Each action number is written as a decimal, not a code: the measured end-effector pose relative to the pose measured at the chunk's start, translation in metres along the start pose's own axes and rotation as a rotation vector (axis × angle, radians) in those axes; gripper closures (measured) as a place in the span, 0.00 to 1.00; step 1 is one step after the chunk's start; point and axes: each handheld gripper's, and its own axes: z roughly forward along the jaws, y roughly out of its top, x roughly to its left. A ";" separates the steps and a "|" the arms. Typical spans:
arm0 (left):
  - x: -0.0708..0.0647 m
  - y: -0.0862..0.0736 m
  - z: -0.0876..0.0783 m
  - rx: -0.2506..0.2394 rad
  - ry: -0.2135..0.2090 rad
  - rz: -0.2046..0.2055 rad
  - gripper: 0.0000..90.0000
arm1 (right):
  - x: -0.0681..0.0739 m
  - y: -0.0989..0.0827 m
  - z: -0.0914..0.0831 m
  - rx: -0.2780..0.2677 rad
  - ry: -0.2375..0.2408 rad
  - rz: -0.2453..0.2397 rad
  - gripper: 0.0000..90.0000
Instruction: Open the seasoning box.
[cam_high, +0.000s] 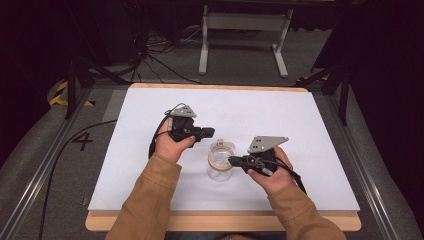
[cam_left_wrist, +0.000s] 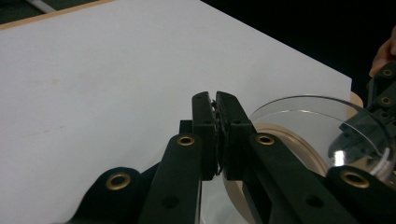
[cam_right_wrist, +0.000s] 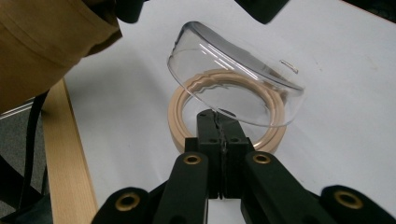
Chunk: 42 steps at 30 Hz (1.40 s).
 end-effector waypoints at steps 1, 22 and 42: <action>-0.001 -0.001 -0.004 0.008 0.008 0.008 0.96 | 0.000 0.001 0.000 -0.001 0.001 -0.002 1.00; -0.005 -0.037 -0.063 0.012 0.132 -0.038 0.95 | -0.018 0.020 0.003 -0.070 0.020 -0.020 1.00; -0.006 -0.066 -0.099 0.000 0.207 -0.099 0.94 | -0.041 0.027 0.026 -0.057 -0.002 0.018 1.00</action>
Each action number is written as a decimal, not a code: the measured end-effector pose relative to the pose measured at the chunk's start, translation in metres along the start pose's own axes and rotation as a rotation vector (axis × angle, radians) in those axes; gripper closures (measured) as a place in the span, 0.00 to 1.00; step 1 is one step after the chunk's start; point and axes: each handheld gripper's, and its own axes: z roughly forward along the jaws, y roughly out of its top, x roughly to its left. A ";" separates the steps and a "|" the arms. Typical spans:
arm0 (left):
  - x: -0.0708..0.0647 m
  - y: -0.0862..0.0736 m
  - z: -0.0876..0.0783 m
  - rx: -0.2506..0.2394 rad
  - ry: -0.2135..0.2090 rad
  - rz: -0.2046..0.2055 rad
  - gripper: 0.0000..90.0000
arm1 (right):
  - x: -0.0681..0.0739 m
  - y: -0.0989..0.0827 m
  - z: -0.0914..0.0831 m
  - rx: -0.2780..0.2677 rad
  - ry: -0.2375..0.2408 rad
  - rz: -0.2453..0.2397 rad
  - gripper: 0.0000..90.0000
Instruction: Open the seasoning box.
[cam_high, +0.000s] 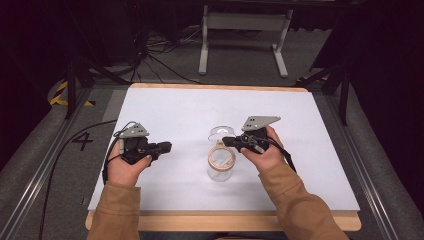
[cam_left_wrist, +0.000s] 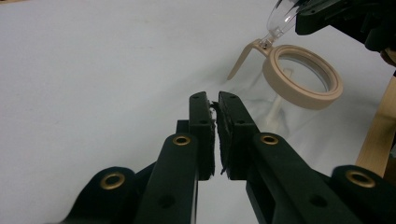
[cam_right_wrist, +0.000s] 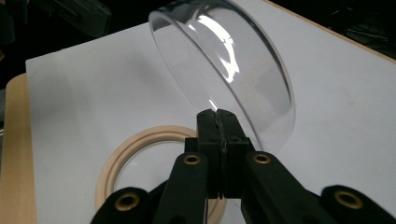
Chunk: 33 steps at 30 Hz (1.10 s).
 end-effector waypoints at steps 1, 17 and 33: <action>0.000 -0.001 -0.001 0.002 0.002 -0.003 0.94 | 0.000 0.000 0.000 -0.001 -0.004 0.004 1.00; 0.000 0.006 0.011 0.016 -0.054 0.003 0.88 | 0.002 0.000 -0.018 -0.013 -0.025 -0.018 1.00; 0.008 0.011 0.004 0.027 -0.071 0.016 0.81 | -0.016 -0.023 -0.079 -0.028 -0.090 0.041 0.94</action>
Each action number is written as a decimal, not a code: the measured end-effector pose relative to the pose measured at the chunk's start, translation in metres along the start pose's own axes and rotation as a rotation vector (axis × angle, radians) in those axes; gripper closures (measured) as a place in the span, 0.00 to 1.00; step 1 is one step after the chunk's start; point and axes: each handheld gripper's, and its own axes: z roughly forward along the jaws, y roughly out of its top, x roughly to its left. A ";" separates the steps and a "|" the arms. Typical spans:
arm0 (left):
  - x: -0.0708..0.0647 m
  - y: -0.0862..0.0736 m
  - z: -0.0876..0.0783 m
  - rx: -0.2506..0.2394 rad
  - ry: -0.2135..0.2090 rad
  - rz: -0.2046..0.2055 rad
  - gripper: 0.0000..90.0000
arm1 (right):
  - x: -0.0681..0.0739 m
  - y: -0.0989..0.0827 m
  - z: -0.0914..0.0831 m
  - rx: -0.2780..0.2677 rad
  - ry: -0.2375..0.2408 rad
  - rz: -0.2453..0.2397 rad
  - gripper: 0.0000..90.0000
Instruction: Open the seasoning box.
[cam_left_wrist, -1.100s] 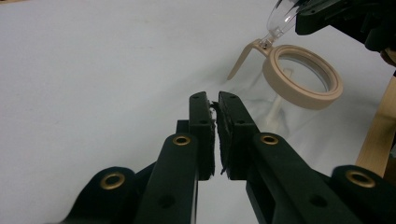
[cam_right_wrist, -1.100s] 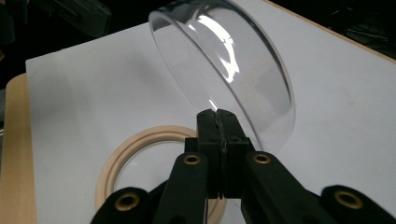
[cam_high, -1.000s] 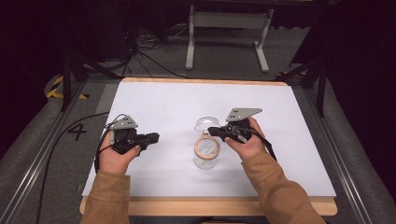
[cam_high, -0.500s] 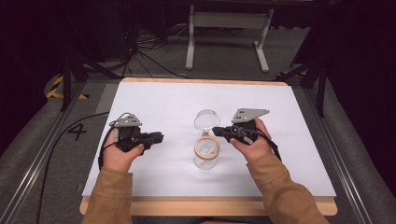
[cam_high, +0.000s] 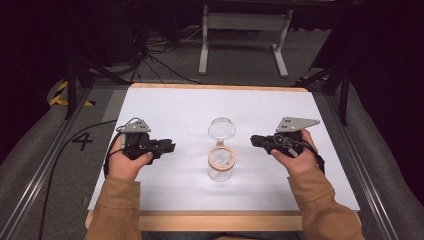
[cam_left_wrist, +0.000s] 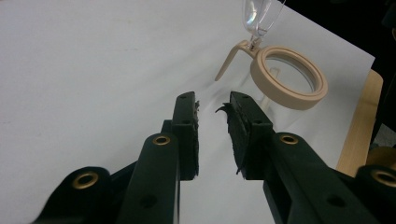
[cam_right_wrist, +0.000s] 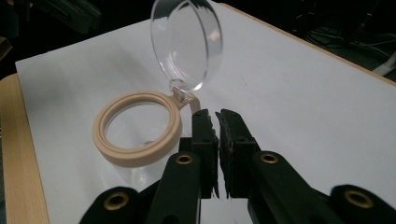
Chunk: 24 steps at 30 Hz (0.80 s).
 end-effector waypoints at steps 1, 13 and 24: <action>0.000 0.000 0.000 -0.001 0.004 -0.007 0.81 | -0.003 -0.002 -0.003 0.004 -0.004 0.009 0.94; 0.008 -0.005 -0.001 0.014 0.029 -0.032 0.80 | -0.034 -0.034 -0.031 0.036 -0.095 0.095 0.90; 0.012 -0.007 0.010 0.038 0.030 -0.060 0.78 | -0.051 -0.071 -0.033 0.072 -0.137 0.177 0.82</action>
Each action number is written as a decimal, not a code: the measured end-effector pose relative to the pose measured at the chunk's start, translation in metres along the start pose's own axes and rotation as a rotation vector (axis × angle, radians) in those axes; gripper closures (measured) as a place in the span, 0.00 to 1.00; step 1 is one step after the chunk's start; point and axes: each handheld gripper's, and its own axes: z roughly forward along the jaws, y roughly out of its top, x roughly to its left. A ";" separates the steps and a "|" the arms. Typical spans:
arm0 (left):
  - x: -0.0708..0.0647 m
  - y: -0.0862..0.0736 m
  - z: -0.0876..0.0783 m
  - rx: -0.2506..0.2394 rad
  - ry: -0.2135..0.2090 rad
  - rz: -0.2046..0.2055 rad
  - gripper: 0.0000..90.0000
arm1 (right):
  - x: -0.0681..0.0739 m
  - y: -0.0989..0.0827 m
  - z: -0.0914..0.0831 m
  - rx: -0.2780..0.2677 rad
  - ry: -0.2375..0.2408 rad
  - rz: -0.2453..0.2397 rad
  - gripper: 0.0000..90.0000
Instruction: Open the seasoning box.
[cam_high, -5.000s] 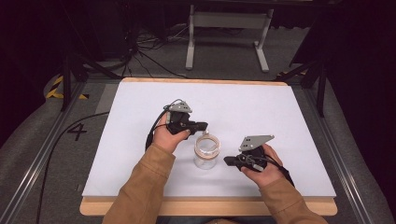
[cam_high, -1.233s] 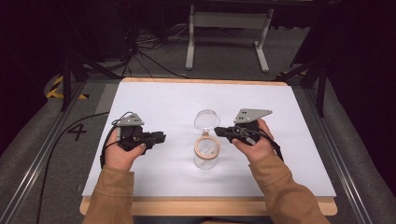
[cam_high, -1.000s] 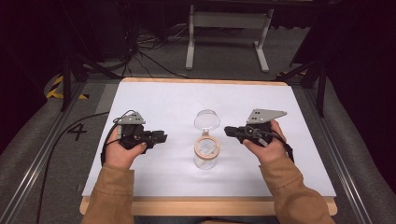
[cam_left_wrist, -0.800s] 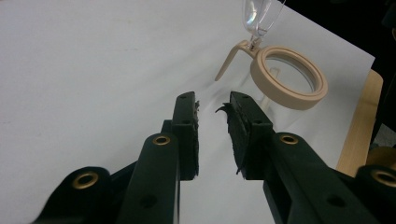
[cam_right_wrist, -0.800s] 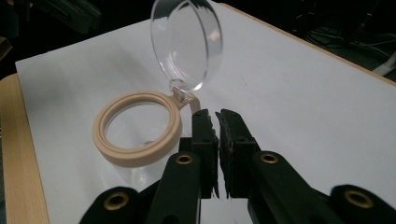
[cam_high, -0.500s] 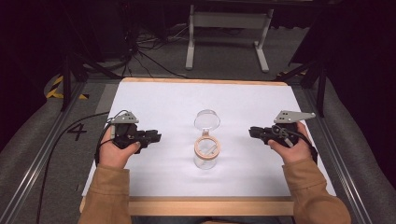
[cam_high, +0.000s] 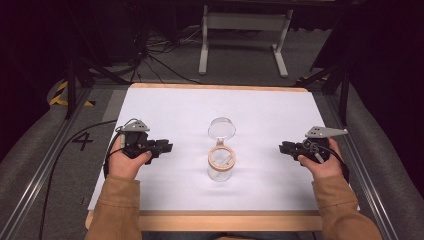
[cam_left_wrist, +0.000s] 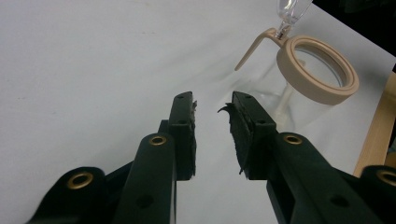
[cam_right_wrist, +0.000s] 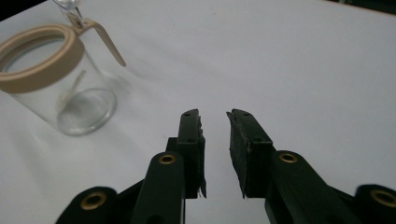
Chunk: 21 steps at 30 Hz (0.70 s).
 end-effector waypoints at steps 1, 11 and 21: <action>0.001 0.000 0.001 0.002 0.000 0.005 0.78 | -0.003 -0.005 0.003 0.011 -0.008 0.010 0.82; 0.009 -0.003 0.007 0.020 0.014 -0.016 0.77 | -0.013 -0.033 0.022 0.057 -0.045 0.033 0.73; 0.013 -0.004 0.015 0.037 0.008 -0.020 0.74 | -0.014 -0.055 0.034 0.083 -0.081 0.029 0.64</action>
